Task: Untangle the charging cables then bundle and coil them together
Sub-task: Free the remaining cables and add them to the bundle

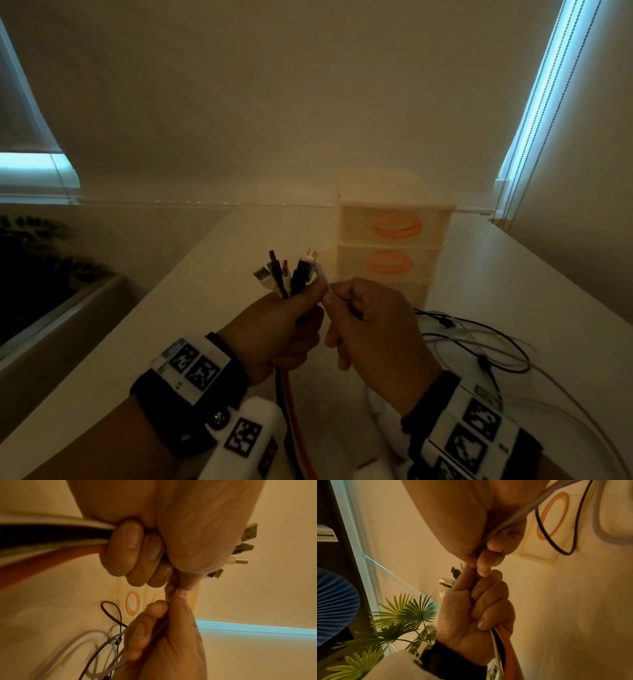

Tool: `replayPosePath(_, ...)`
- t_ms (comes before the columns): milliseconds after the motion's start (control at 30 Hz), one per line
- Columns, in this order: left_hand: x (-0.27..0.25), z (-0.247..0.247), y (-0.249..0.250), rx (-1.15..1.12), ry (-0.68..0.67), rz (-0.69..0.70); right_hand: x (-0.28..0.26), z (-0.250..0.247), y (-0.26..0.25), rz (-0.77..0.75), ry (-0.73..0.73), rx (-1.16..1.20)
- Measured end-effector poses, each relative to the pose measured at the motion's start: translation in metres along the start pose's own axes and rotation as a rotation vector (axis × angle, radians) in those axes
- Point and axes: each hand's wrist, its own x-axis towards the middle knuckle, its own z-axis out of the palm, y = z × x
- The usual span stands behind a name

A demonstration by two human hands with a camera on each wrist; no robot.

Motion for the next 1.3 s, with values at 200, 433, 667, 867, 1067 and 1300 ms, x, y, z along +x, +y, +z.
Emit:
replayPosePath(200,-0.001,-0.008,0.006,-0.256,0.038,0.149,-0.003,-0.012,0.005,-0.011,-0.194,-0.086)
replayPosePath(433,0.004,-0.012,0.004,-0.382,0.06,0.197,0.002,-0.042,0.026,0.054,-0.138,-0.076)
replayPosePath(667,-0.002,-0.01,0.007,-0.383,0.002,0.178,-0.005,-0.031,0.029,0.084,-0.095,-0.035)
replayPosePath(867,0.0,-0.012,0.004,-0.436,-0.043,0.18,0.001,-0.035,0.035,0.099,0.042,-0.056)
replayPosePath(1067,0.0,-0.01,0.005,-0.409,0.0,0.195,-0.005,-0.033,0.024,0.109,-0.184,-0.048)
replayPosePath(1300,0.006,-0.01,0.003,-0.592,0.156,0.15,-0.002,-0.045,0.019,0.257,-0.563,-0.095)
